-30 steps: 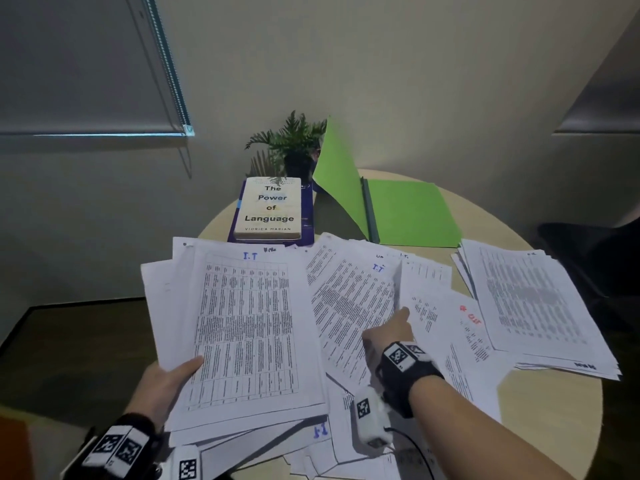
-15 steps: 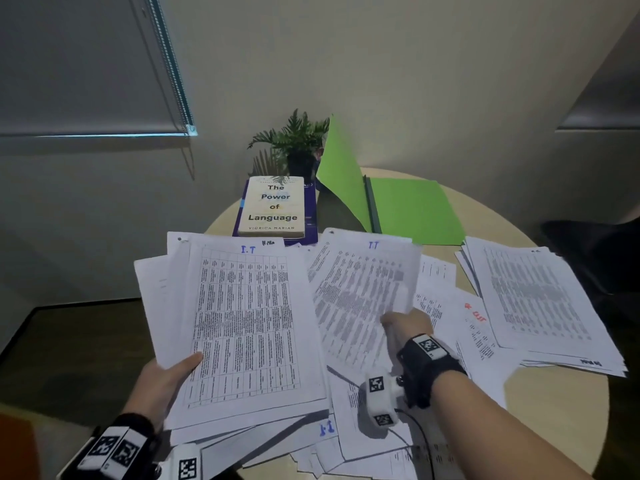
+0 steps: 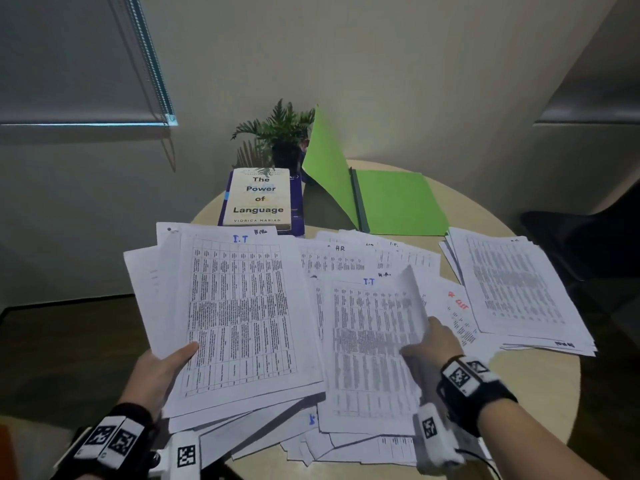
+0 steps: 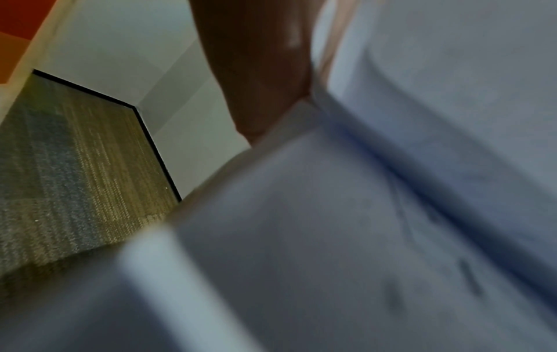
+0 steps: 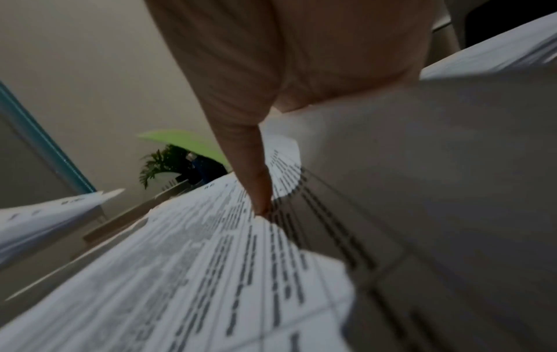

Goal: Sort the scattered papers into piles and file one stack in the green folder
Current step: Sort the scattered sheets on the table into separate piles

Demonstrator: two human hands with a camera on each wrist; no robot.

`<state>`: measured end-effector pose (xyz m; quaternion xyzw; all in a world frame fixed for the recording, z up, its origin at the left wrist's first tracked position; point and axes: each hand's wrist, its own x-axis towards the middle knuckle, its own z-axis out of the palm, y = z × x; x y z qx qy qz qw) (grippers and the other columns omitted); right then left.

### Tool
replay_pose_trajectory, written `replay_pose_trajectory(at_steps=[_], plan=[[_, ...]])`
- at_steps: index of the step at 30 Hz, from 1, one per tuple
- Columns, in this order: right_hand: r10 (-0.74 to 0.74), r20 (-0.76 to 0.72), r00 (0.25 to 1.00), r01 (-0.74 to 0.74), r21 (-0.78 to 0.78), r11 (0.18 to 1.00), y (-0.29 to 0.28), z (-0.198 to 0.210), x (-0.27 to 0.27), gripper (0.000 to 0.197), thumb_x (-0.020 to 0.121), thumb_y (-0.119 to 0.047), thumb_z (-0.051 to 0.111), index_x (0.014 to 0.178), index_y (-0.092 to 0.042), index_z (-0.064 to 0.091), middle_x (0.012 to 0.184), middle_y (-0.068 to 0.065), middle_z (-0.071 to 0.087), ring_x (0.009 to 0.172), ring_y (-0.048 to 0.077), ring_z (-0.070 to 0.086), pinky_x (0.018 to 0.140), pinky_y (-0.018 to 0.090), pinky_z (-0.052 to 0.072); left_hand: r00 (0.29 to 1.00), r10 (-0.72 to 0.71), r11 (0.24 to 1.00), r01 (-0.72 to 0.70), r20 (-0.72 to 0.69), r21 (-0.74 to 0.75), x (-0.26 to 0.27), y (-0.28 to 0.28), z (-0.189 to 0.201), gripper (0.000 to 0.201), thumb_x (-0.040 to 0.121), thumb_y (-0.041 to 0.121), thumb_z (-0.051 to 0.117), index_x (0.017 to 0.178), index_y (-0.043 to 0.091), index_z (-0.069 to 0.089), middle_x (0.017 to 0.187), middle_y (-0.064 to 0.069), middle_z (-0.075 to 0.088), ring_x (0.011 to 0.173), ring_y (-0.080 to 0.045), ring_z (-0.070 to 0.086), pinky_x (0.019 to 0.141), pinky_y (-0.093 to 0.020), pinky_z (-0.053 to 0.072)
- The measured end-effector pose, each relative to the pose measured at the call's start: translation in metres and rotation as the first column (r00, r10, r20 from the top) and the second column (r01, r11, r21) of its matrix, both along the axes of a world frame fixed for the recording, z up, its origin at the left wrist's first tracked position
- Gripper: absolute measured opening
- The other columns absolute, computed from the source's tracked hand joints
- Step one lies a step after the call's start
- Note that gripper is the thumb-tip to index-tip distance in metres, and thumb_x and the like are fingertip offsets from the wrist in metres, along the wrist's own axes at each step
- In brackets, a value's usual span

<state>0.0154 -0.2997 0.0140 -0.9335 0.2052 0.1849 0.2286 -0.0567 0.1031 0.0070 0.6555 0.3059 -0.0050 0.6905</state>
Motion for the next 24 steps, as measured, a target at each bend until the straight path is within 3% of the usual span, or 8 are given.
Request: replay_pose_trajectory(at_steps=[4, 7, 9, 11, 15, 19, 22, 24], plan=[[-0.024, 0.010, 1.000, 0.023, 0.059, 0.998, 0.012, -0.009, -0.004, 0.054, 0.071, -0.024, 0.078, 0.098, -0.013, 0.033, 0.083, 0.001, 0.050, 0.069, 0.015, 0.050, 0.052, 0.022, 0.037, 1.000, -0.003, 1.000, 0.003, -0.009, 0.015, 0.001, -0.003, -0.003, 0.039, 0.086, 0.010, 0.065, 0.123, -0.002, 0.058, 0.105, -0.014, 0.068, 0.103, -0.032, 0.062, 0.094, -0.038, 0.042], [-0.074, 0.053, 0.996, 0.068, 0.119, 0.991, 0.004, -0.007, -0.003, 0.027, 0.078, -0.011, 0.070, 0.098, -0.006, 0.052, 0.089, 0.009, 0.058, 0.072, 0.019, 0.052, 0.053, 0.022, 0.038, 1.000, 0.000, 1.000, 0.000, -0.002, 0.011, 0.000, -0.003, 0.000, 0.038, 0.087, 0.008, 0.064, 0.123, -0.002, 0.057, 0.110, -0.015, 0.066, 0.101, -0.030, 0.061, 0.093, -0.036, 0.040], [-0.155, 0.129, 0.979, 0.125, 0.215, 0.968, -0.003, 0.001, -0.006, 0.026, 0.080, -0.008, 0.067, 0.104, -0.001, 0.063, 0.098, 0.014, 0.065, 0.082, 0.024, 0.056, 0.068, 0.026, 0.044, 1.000, 0.005, 1.000, -0.005, 0.000, 0.013, -0.001, 0.000, 0.003, 0.037, 0.087, 0.007, 0.062, 0.123, -0.001, 0.056, 0.108, -0.014, 0.065, 0.099, -0.029, 0.060, 0.091, -0.035, 0.039], [-0.245, 0.175, 0.954, 0.177, 0.333, 0.926, -0.010, 0.019, -0.011, 0.027, 0.082, -0.005, 0.066, 0.107, 0.003, 0.063, 0.099, 0.018, 0.067, 0.083, 0.027, 0.058, 0.067, 0.028, 0.046, 1.000, 0.020, 1.000, -0.020, -0.008, 0.016, -0.004, 0.004, 0.004, 0.037, 0.088, 0.007, 0.062, 0.123, -0.001, 0.056, 0.105, -0.014, 0.064, 0.095, -0.029, 0.060, 0.089, -0.035, 0.039], [-0.395, 0.178, 0.901, 0.202, 0.633, 0.748, -0.027, 0.066, -0.014, 0.027, 0.085, 0.001, 0.062, 0.111, 0.007, 0.059, 0.088, 0.012, 0.061, 0.068, 0.019, 0.060, 0.050, 0.018, 0.047, 0.999, 0.026, 1.000, -0.026, -0.029, 0.018, -0.007, 0.008, -0.002, 0.040, 0.086, 0.009, 0.064, 0.125, -0.001, 0.056, 0.112, -0.017, 0.066, 0.098, -0.031, 0.061, 0.093, -0.038, 0.042], [-0.481, 0.143, 0.865, 0.109, 0.883, 0.457, -0.037, 0.092, -0.010, 0.047, 0.075, 0.002, 0.073, 0.116, 0.013, 0.055, 0.100, 0.020, 0.068, 0.055, 0.007, 0.070, 0.049, 0.014, 0.054, 0.999, -0.009, 1.000, 0.009, -0.036, 0.009, -0.005, -0.005, -0.001, 0.032, 0.085, 0.007, 0.065, 0.117, 0.003, 0.059, 0.100, -0.015, 0.069, 0.091, -0.030, 0.065, 0.087, -0.038, 0.048], [-0.421, 0.118, 0.899, 0.110, 0.871, 0.479, -0.024, 0.090, -0.017, 0.036, 0.078, 0.007, 0.067, 0.112, 0.017, 0.058, 0.068, 0.004, 0.074, 0.057, 0.015, 0.070, 0.046, 0.016, 0.052, 0.997, -0.078, 0.997, 0.078, -0.020, -0.010, -0.002, -0.030, 0.002, 0.035, 0.084, 0.010, 0.068, 0.117, 0.001, 0.061, 0.105, -0.017, 0.070, 0.096, -0.033, 0.066, 0.095, -0.045, 0.048], [-0.400, 0.136, 0.906, 0.101, 0.849, 0.518, -0.011, 0.076, -0.025, 0.031, 0.081, 0.014, 0.060, 0.112, 0.018, 0.058, 0.074, 0.008, 0.071, 0.059, 0.015, 0.069, 0.047, 0.014, 0.051, 0.993, -0.115, 0.993, 0.115, -0.003, -0.018, -0.002, -0.049, 0.004, 0.043, 0.082, 0.019, 0.071, 0.119, 0.001, 0.061, 0.107, -0.016, 0.071, 0.097, -0.032, 0.067, 0.098, -0.048, 0.047]])
